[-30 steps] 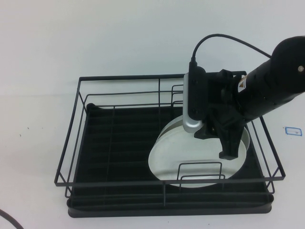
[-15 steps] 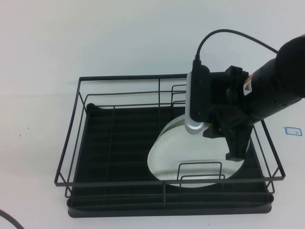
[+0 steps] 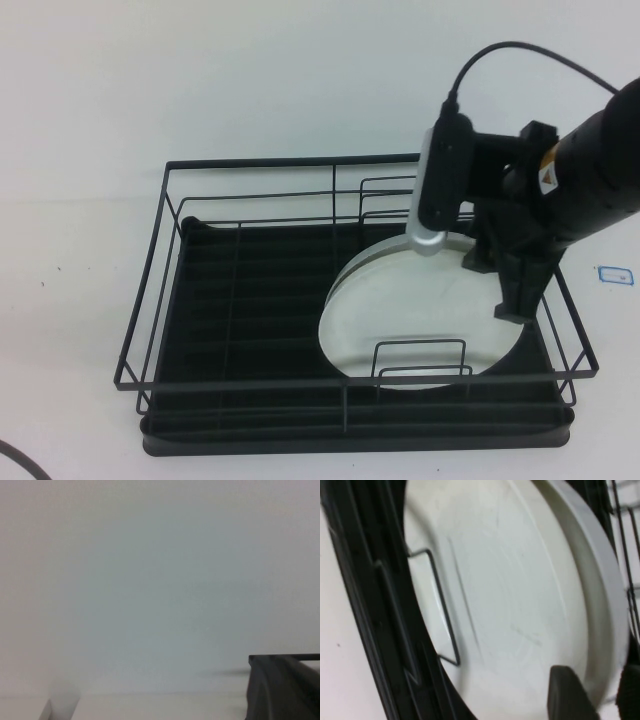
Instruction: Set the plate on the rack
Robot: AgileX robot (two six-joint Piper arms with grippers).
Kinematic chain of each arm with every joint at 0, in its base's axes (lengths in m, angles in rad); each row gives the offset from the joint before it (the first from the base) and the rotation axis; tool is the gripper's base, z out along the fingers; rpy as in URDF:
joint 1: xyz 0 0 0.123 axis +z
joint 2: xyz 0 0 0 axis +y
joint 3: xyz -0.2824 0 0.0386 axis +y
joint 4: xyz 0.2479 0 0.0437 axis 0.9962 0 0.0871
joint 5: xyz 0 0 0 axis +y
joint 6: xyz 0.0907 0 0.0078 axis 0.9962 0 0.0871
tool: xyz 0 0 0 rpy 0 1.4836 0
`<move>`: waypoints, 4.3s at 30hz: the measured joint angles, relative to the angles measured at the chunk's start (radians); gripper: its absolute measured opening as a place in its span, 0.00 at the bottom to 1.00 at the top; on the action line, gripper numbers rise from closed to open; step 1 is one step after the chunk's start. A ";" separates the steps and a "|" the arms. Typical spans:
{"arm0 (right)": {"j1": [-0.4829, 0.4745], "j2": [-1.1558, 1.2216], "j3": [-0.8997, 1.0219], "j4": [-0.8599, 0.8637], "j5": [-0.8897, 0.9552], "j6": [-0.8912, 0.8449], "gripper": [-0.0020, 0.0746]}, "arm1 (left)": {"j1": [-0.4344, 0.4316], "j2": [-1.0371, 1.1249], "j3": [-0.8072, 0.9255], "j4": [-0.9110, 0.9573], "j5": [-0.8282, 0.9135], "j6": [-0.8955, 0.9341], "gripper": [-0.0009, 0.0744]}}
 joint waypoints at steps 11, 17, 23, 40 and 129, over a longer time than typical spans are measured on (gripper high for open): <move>0.000 -0.073 0.000 -0.038 0.020 0.124 0.38 | 0.000 0.000 0.000 0.000 0.003 0.000 0.01; 0.000 -0.057 0.000 0.007 0.020 0.127 0.38 | 0.000 0.000 0.000 -0.005 0.017 0.021 0.01; 0.000 -0.071 0.000 -0.030 0.024 0.169 0.38 | 0.000 0.000 0.000 -0.005 0.024 0.022 0.01; 0.000 -0.568 0.044 -0.123 0.025 0.489 0.05 | 0.000 -0.004 0.000 0.057 0.060 0.028 0.01; -0.656 -1.582 1.364 0.130 -0.517 0.678 0.05 | 0.289 -0.371 0.347 1.385 0.611 -1.846 0.01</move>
